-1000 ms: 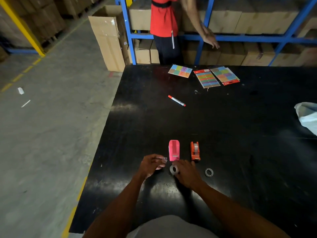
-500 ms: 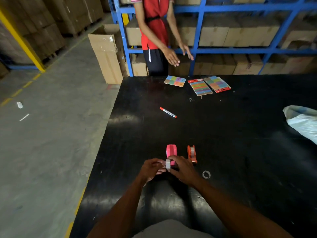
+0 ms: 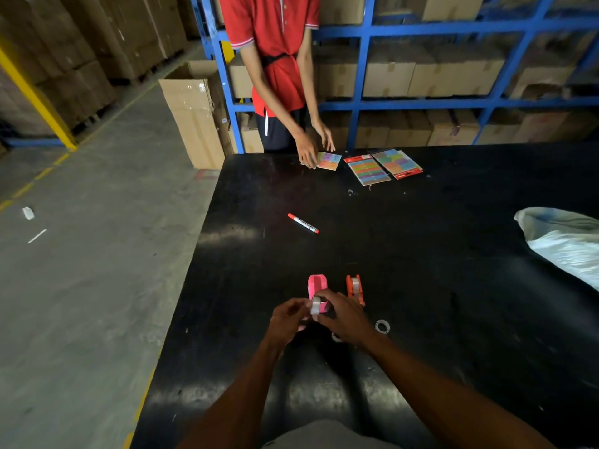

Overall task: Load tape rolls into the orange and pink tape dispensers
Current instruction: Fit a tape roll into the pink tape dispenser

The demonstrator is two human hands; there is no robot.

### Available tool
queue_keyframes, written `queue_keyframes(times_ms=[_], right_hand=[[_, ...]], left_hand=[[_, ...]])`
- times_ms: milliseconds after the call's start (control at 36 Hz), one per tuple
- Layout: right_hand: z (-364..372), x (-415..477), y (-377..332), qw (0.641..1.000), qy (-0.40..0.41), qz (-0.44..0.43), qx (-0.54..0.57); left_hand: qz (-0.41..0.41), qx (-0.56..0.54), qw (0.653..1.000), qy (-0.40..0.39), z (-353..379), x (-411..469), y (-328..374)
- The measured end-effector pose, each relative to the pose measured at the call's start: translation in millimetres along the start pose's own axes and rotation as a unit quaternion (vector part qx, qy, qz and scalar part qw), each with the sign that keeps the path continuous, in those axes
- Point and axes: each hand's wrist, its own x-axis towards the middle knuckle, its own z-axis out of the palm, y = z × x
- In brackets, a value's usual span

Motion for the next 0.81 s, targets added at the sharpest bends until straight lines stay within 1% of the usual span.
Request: queue_keyframes(times_ms=[111, 250, 389, 472, 611, 694, 806], right_hand=[[-1, -1, 5, 1.0, 0.017, -0.019, -0.008], [-6, -2, 5, 0.999, 0.021, -0.028, -0.011], [-8, -1, 5, 0.999, 0.011, -0.045, -0.01], [-8, 0, 5, 0.999, 0.005, -0.038, -0.003], [-9, 1, 6, 0.999, -0.018, -0.027, -0.007], [-8, 0, 8, 0.999, -0.019, -0.027, -0.017], [-8, 2, 10, 0.999, -0.023, -0.027, -0.001]], left_hand=[[0.007, -0.024, 1.0, 0.014, 7, 1, 0], [0.003, -0.051, 0.999, 0.012, 5, 2, -1], [0.005, -0.05, 0.999, 0.008, 3, 2, -4], [0.005, -0.054, 0.998, 0.009, 4, 4, -5], [0.012, -0.03, 0.999, 0.005, 2, 5, -7], [0.023, -0.003, 1.0, 0.004, 1, 8, -7], [0.035, 0.02, 0.999, 0.006, 3, 10, -7]])
